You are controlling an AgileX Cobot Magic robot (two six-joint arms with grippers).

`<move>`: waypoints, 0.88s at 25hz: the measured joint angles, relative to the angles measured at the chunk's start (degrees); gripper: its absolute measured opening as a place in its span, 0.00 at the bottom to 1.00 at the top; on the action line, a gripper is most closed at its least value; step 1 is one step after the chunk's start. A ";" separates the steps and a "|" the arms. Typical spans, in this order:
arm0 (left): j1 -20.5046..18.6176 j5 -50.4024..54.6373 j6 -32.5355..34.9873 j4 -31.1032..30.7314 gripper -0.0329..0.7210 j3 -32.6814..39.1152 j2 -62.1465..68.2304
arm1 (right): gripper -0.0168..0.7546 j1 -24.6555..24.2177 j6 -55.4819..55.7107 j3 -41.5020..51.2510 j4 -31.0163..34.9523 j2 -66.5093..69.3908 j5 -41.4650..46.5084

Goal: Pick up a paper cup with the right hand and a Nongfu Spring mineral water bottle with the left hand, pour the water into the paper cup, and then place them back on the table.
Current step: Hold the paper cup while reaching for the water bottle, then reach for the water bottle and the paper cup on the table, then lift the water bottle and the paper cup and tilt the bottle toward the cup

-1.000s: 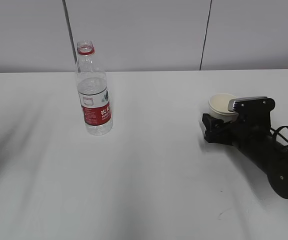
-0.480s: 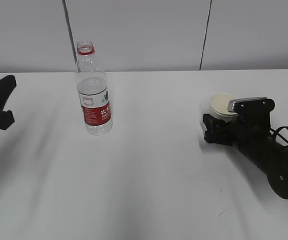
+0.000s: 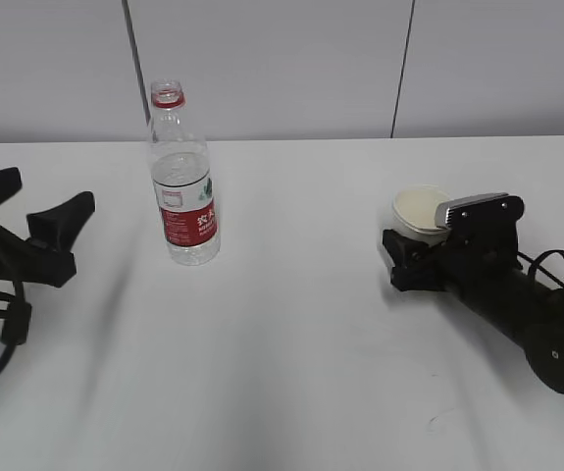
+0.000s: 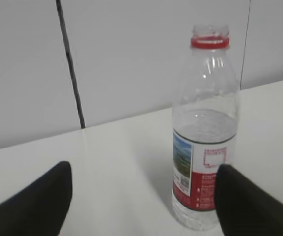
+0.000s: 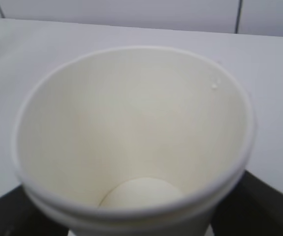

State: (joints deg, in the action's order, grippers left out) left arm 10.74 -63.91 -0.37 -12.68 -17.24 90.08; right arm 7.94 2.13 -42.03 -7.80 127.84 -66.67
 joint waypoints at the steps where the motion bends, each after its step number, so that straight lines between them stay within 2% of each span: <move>1: 0.00 -0.59 -0.22 -0.44 0.77 -0.45 2.13 | 0.72 0.00 0.00 0.00 -1.37 0.00 -0.08; 9: 0.53 -1.00 -4.14 -10.06 0.77 -8.55 16.88 | 0.72 0.00 0.00 0.00 -6.81 0.00 -0.12; 15: 4.60 -1.36 -4.52 -10.08 0.77 -16.70 23.48 | 0.72 0.00 0.00 0.00 -8.08 0.00 -0.22; 22: 7.25 -1.30 -4.52 -4.91 0.77 -25.12 29.76 | 0.72 0.00 0.00 0.00 -8.21 0.00 -0.22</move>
State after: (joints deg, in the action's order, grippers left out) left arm 17.99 -65.21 -4.89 -17.59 -42.35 119.84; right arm 7.94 2.13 -42.03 -16.01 127.84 -66.89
